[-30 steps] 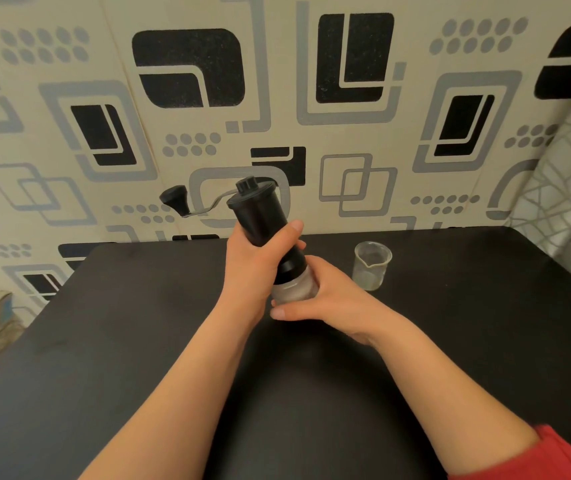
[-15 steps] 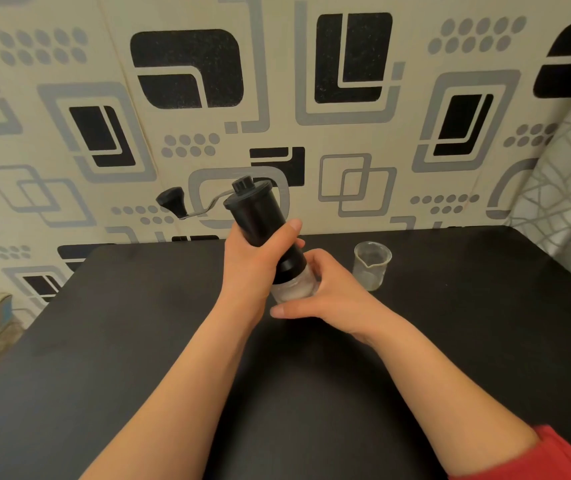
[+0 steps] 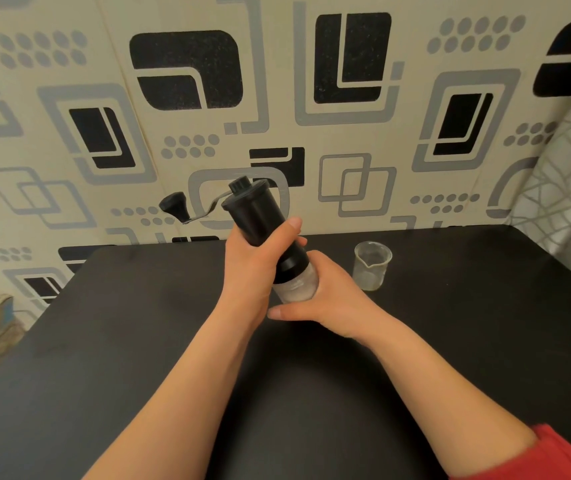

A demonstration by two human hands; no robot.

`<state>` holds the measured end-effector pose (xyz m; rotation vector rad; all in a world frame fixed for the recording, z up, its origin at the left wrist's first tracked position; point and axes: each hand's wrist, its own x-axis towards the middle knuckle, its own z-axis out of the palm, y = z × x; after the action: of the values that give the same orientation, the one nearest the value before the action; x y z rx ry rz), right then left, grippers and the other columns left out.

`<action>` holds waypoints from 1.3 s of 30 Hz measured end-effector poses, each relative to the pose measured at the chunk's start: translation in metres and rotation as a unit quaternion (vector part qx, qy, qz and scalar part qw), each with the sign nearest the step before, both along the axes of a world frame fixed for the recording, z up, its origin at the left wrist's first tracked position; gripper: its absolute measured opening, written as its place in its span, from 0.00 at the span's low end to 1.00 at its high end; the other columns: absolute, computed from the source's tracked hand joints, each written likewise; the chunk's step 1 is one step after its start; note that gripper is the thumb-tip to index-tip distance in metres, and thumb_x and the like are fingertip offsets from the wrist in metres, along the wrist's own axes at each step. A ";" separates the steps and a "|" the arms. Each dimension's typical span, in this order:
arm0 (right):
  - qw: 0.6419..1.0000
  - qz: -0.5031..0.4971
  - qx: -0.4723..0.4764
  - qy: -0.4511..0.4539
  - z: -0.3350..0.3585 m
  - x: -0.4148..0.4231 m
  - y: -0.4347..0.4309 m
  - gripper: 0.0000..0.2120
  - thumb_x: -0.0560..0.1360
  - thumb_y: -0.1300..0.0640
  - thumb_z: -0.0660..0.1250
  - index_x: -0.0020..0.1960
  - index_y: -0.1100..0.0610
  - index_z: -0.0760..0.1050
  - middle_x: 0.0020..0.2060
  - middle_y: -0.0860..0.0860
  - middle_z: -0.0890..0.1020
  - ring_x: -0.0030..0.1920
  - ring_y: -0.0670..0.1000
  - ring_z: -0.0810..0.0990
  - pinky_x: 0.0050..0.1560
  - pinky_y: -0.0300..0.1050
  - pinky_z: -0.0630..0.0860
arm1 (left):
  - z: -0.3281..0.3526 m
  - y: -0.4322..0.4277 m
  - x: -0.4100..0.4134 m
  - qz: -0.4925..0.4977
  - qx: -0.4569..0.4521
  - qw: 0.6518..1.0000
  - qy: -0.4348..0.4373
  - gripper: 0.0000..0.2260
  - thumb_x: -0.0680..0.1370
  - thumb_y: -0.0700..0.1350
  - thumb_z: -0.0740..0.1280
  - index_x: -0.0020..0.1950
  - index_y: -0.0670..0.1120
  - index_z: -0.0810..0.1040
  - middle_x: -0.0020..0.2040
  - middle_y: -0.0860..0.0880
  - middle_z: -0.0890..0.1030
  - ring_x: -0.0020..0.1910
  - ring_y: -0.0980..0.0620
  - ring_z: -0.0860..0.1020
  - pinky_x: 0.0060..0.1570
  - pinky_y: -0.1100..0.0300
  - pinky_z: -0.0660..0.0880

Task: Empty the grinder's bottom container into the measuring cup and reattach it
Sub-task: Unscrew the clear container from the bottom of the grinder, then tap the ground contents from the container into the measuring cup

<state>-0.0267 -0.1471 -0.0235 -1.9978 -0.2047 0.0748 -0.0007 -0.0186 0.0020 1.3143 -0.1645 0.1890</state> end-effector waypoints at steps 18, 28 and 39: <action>0.996 -0.076 0.045 0.014 -0.011 0.011 -0.005 0.32 0.67 0.56 0.79 0.62 0.50 0.64 0.54 0.41 0.74 0.53 0.41 0.75 0.43 0.31 0.69 | 0.001 0.036 0.020 0.058 0.074 0.995 0.043 0.22 0.66 0.51 0.74 0.58 0.50 0.74 0.53 0.46 0.81 0.54 0.46 0.81 0.54 0.46 0.78; 0.996 -0.079 0.038 0.015 -0.014 0.010 -0.006 0.31 0.67 0.53 0.80 0.62 0.48 0.65 0.53 0.38 0.74 0.51 0.38 0.75 0.41 0.30 0.69 | -0.018 0.036 0.030 0.045 0.126 0.986 0.105 0.21 0.72 0.46 0.76 0.61 0.52 0.72 0.57 0.51 0.79 0.57 0.50 0.77 0.51 0.56 0.70; 0.996 -0.080 0.028 0.006 -0.016 0.011 -0.007 0.30 0.67 0.53 0.80 0.62 0.49 0.66 0.53 0.39 0.74 0.51 0.39 0.75 0.41 0.30 0.69 | -0.027 0.036 0.032 0.060 0.227 0.963 0.133 0.31 0.70 0.47 0.78 0.70 0.48 0.69 0.67 0.47 0.77 0.66 0.45 0.74 0.66 0.44 0.70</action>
<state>-0.0156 -0.1543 -0.0395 -1.9494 -0.0383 -0.0203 0.0312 0.0173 -0.0252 1.7939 0.1099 0.0770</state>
